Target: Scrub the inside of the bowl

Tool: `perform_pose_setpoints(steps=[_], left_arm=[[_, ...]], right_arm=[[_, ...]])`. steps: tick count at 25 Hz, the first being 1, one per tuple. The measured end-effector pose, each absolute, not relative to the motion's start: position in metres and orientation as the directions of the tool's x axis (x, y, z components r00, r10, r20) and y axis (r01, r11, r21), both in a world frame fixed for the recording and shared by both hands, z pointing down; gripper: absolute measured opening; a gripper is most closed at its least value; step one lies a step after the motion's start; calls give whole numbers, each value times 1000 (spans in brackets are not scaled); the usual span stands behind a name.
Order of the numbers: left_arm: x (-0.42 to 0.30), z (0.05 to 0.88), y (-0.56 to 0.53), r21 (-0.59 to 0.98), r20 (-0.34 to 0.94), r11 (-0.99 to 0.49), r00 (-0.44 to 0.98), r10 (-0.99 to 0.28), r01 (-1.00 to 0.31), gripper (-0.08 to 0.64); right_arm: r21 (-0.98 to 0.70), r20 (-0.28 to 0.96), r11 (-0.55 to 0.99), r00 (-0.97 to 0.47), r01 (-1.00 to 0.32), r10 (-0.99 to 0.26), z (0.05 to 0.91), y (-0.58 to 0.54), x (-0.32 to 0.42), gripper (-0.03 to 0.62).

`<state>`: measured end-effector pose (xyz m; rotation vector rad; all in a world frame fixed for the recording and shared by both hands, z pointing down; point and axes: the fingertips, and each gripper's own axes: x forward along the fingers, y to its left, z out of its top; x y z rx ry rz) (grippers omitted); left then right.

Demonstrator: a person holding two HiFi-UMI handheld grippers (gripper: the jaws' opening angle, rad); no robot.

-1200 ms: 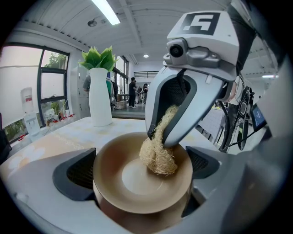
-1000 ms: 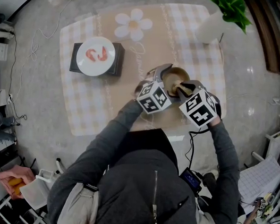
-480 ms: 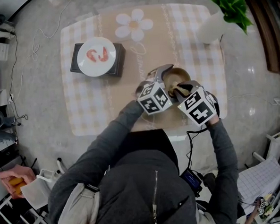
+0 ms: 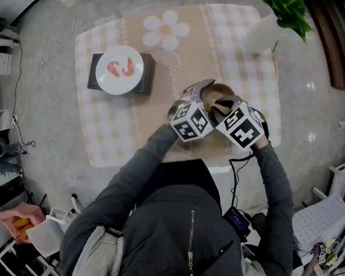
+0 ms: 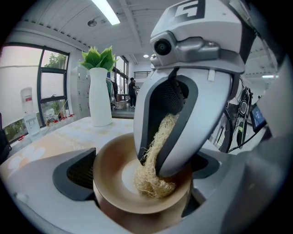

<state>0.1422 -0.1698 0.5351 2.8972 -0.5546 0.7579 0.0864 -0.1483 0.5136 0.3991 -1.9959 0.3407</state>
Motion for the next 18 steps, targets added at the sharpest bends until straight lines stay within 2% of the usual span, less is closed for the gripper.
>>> perform_pose_setpoints(steps=[18], left_arm=[[142, 534, -170, 1, 489, -929, 811, -322, -370, 598]], right_arm=[[-46, 886, 893, -432, -448, -171, 517, -172, 76, 58]])
